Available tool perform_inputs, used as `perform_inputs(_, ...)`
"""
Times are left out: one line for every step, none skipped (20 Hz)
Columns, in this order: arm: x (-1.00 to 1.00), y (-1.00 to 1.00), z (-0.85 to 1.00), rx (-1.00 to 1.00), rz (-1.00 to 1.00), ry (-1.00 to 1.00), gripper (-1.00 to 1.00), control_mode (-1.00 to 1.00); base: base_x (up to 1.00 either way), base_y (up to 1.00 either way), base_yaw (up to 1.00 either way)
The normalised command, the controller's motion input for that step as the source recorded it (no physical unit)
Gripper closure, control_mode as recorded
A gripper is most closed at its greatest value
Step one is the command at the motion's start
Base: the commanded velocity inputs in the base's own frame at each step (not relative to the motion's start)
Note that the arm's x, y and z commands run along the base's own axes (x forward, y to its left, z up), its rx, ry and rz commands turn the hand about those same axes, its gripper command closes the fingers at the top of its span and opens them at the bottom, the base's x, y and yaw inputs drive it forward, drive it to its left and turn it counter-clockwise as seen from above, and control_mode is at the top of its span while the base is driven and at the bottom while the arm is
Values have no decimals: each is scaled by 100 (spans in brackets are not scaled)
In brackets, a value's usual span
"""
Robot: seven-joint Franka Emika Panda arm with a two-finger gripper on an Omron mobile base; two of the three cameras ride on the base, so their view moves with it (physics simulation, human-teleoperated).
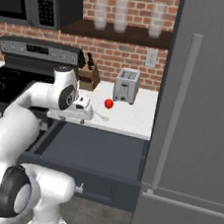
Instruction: Pick the tongs from the drawer and place it on the counter.
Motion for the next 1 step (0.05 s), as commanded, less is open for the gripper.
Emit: perform_inputs(-100,-14,24,3,-27,0,-100,-100,0,0,0)
